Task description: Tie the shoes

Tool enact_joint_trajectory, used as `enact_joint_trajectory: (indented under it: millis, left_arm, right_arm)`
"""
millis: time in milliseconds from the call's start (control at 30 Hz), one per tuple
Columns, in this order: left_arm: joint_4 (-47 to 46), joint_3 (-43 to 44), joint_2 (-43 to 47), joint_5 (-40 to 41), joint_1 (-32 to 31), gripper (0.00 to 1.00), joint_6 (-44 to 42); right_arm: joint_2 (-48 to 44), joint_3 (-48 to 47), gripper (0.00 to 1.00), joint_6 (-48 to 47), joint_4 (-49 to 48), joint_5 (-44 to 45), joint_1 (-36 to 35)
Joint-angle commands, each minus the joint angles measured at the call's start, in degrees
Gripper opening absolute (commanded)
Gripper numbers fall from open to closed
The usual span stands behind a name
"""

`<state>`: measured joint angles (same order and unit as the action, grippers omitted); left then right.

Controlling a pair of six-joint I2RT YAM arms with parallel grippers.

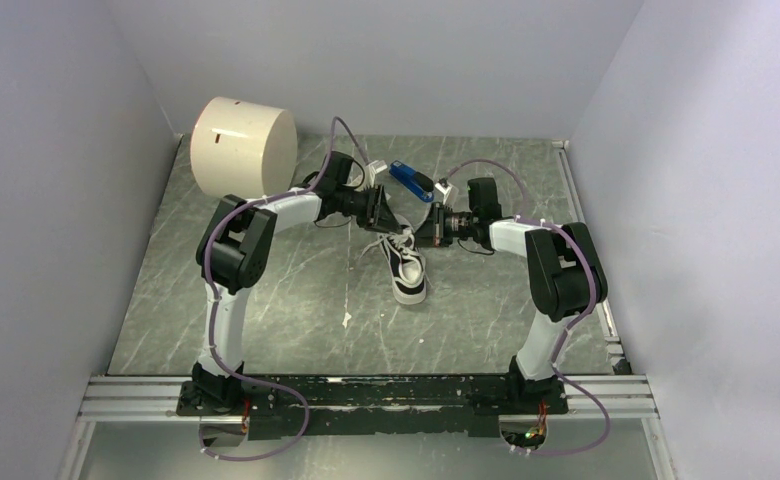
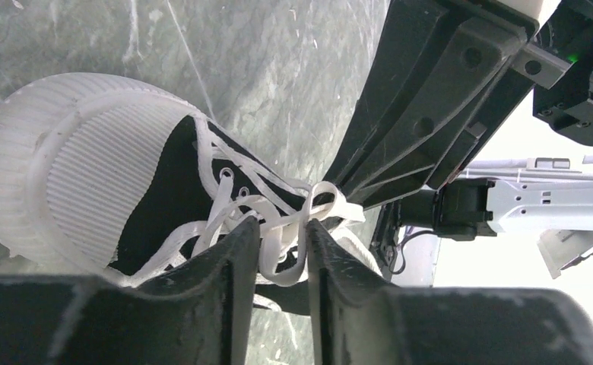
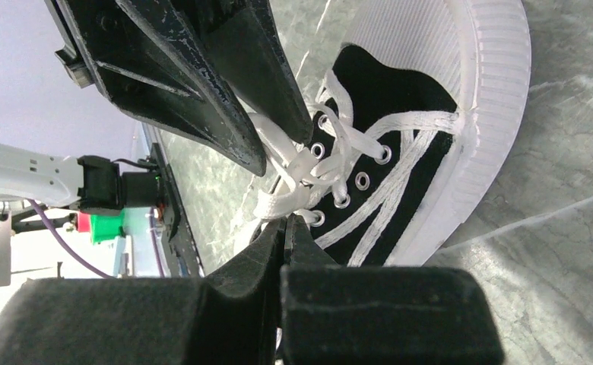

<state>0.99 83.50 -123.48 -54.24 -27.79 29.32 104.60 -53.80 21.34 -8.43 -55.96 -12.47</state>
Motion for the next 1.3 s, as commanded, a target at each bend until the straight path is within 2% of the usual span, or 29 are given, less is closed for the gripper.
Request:
enact_joint_trajectory:
  millis: [0,100,233,500,733,1033,1267]
  left_arm:
    - [2.9,1.4,2.3,0.1,0.3,0.32,-2.8]
    - [5.8,1.2,3.4,0.7,0.3,0.29,-5.4]
    - [7.8,0.7,4.6,1.5,0.3,0.12,-6.6]
    - [11.0,-1.0,6.7,1.4,0.3,0.06,-7.8]
    - [13.2,-5.3,9.0,1.3,0.3,0.05,-8.8]
    - [17.8,-9.6,10.4,4.3,0.3,0.05,-9.7]
    - [19.3,-10.0,10.1,6.0,1.2,0.05,-9.2]
  right_arm:
    - [-1.4,0.2,0.00,-1.3,0.8,0.4,0.0]
    - [-1.7,-0.3,0.00,-1.5,1.5,0.7,0.0]
    - [-2.1,-1.2,0.02,-2.4,3.8,1.6,0.0]
    - [-4.0,-3.6,0.00,-6.8,12.9,5.2,0.0]
    - [-3.8,-4.5,0.00,-7.5,15.1,7.8,0.0]
    - [-4.8,-1.6,0.00,1.1,7.0,14.5,0.1]
    - [-4.0,-0.8,0.00,5.1,2.3,13.1,0.8]
